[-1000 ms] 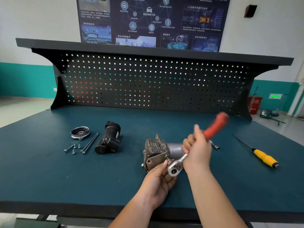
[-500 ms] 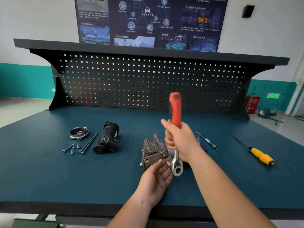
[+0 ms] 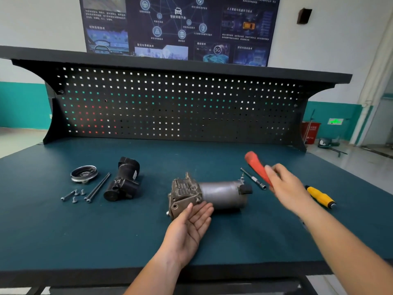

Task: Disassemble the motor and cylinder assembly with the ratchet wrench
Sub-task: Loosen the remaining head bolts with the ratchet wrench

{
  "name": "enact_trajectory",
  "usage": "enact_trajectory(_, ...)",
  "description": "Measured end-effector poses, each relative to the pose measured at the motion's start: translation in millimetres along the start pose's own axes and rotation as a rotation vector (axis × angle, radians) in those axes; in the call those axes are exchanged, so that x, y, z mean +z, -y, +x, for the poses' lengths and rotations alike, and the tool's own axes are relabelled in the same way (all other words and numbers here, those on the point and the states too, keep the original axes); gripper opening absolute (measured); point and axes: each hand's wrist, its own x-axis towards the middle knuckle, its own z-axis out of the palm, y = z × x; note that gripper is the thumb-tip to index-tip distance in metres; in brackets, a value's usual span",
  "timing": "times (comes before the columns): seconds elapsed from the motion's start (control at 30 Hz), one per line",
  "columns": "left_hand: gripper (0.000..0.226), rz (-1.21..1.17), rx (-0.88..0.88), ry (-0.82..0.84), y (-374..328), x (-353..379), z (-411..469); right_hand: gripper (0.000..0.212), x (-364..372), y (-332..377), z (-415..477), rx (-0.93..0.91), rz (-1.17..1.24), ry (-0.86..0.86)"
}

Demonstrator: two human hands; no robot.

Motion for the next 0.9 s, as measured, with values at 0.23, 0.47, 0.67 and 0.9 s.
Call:
enact_trajectory(0.23, 0.039, 0.033, 0.028, -0.006, 1, -2, 2, 0.029, 30, -87, 31, -0.005, -0.530, 0.068)
enact_trajectory(0.47, 0.042, 0.060, 0.026, -0.024, 1, -1, 0, 0.040, 52, -101, 48, -0.170, -0.741, 0.075)
enact_trajectory(0.67, 0.042, 0.083, 0.017, -0.045, 1, -2, 1, 0.028, 51, -102, 52, -0.067, -0.598, -0.035)
enact_trajectory(0.9, 0.045, 0.145, 0.029, -0.055, 1, -2, 1, 0.007, 84, 7, -16, -0.623, 0.174, -0.288)
